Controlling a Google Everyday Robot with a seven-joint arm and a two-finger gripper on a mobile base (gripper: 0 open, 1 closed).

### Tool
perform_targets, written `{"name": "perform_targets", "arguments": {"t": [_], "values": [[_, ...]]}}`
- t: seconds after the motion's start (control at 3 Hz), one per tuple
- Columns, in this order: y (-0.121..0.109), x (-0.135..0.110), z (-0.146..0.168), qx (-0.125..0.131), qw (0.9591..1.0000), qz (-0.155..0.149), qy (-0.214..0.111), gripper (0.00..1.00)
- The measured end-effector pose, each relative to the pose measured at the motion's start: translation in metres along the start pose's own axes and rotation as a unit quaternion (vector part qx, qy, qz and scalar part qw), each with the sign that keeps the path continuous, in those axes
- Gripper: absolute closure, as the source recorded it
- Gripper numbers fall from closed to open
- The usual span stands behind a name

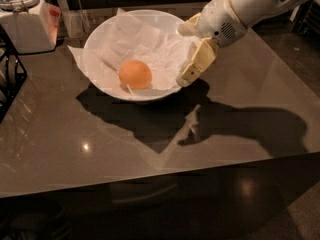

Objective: Pick orange from white bowl

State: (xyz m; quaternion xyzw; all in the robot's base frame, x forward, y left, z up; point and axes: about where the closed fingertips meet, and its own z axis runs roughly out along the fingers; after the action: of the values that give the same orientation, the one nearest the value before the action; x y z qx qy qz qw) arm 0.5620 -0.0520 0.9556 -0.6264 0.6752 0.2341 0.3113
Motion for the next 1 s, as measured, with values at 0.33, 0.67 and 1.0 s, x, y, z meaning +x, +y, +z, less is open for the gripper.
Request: {"name": "perform_targets", "arguments": {"t": [0.33,0.67,1.0], "values": [[-0.0138,-0.0066,0.0174,-0.004,0.9997,-0.007,-0.025,0.00],[-0.0143,-0.0061,0.0182,-0.004,0.9997,-0.006,-0.025,0.19],[-0.0153,-0.0058,0.0193,0.000,0.9995,-0.006,-0.031,0.30]]}}
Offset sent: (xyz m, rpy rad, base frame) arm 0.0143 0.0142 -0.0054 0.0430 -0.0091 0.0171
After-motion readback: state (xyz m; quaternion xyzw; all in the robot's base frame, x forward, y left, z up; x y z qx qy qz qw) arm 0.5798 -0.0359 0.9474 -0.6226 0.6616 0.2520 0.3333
